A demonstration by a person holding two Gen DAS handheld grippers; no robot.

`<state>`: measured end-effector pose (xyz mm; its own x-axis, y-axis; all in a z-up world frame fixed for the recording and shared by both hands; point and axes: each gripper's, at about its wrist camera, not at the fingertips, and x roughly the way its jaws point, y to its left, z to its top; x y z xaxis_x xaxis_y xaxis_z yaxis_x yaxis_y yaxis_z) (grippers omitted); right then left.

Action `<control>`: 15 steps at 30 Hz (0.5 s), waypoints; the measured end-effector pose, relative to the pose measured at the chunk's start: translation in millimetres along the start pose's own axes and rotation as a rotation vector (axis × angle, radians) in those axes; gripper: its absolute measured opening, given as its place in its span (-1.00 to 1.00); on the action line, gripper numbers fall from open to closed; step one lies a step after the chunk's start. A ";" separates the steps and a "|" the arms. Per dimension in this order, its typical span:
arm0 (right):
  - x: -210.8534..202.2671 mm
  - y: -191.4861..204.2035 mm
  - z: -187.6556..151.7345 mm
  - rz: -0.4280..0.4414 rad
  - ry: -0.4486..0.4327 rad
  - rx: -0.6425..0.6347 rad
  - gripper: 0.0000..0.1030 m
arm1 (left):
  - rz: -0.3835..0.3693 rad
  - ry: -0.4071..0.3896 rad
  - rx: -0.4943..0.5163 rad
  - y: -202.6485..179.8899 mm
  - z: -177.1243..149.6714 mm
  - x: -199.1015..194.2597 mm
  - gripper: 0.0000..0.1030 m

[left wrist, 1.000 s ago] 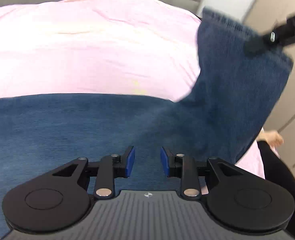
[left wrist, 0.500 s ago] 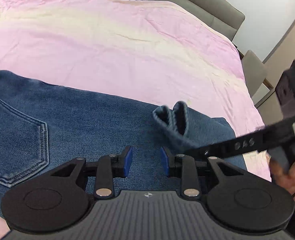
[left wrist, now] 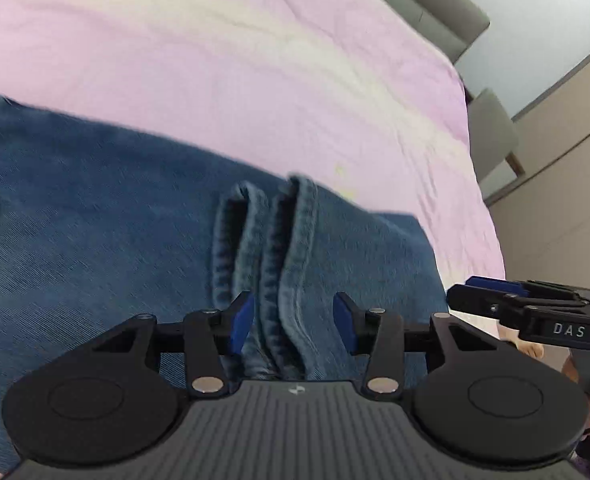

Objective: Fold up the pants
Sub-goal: 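Grasp the folded hem with the left tool while the right tool releases it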

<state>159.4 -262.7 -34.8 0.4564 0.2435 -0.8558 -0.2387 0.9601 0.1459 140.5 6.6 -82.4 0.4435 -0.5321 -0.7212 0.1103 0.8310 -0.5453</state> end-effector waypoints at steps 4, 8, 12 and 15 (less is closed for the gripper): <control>-10.0 -40.7 -36.0 -0.023 -0.033 0.096 0.03 | 0.053 0.050 -0.015 -4.4 -10.7 20.1 0.07; -5.9 -56.9 -64.2 -0.053 -0.089 0.160 0.03 | 0.064 0.046 -0.040 -6.9 -13.7 28.0 0.06; 3.9 -63.2 -81.4 -0.043 -0.102 0.207 0.01 | 0.144 -0.022 0.022 -19.7 -16.3 17.2 -0.66; 1.2 -64.7 -84.4 -0.037 -0.126 0.208 0.01 | 0.128 -0.121 0.046 -30.6 -17.7 -9.4 -0.83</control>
<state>103.0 -336.1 -87.2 0.5676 0.2108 -0.7958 -0.0444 0.9731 0.2261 117.2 -16.7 -66.5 0.5596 -0.4005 -0.7256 0.0852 0.8987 -0.4303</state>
